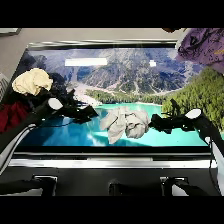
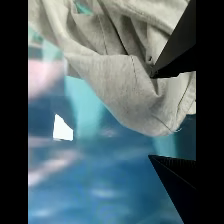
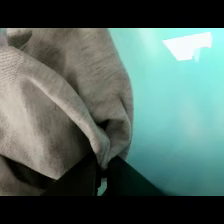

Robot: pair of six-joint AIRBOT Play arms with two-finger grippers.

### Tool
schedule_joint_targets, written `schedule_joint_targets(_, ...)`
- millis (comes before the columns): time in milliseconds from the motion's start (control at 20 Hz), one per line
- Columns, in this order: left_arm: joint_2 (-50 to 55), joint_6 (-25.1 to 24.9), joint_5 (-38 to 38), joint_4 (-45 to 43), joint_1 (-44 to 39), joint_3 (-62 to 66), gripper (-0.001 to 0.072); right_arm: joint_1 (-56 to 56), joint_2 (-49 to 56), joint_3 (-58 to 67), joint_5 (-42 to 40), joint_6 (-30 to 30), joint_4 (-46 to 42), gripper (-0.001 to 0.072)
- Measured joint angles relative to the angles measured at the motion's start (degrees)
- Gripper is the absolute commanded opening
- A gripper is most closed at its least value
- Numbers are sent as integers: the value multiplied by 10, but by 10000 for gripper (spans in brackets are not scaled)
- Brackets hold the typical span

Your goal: Fold the clothes and pants, and hang the long-sleeved shirts on hangers.

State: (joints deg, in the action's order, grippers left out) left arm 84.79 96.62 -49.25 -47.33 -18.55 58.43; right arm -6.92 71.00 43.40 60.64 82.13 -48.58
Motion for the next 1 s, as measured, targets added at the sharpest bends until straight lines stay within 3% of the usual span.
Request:
schedule_joint_targets(200, 28, -26, 38, 58, -31, -7, 522, 0, -6, 0, 9, 11, 0, 37)
schedule_joint_targets(250, 34, -33, 45, 75, -36, -8, 469, 0, -7, 0, 11, 15, 0, 37)
schedule_joint_targets(300, 40, -38, 50, 91, -40, -8, 344, 0, -7, 0, 14, 15, 0, 37)
schedule_joint_targets(350, 47, -43, 55, 109, -43, -9, 161, 0, -8, 0, 16, 15, 0, 37)
schedule_joint_targets(400, 52, -47, 58, 125, -45, -9, 23, 0, -8, 0, 19, 17, 0, 36)
schedule_joint_targets(700, 34, -76, 52, 156, -26, 15, 16, 0, -30, 33, 30, 19, -20, 35)
schedule_joint_targets(1000, -80, -54, -4, 11, 71, 170, 16, 0, -69, 254, 53, -29, -72, 35)
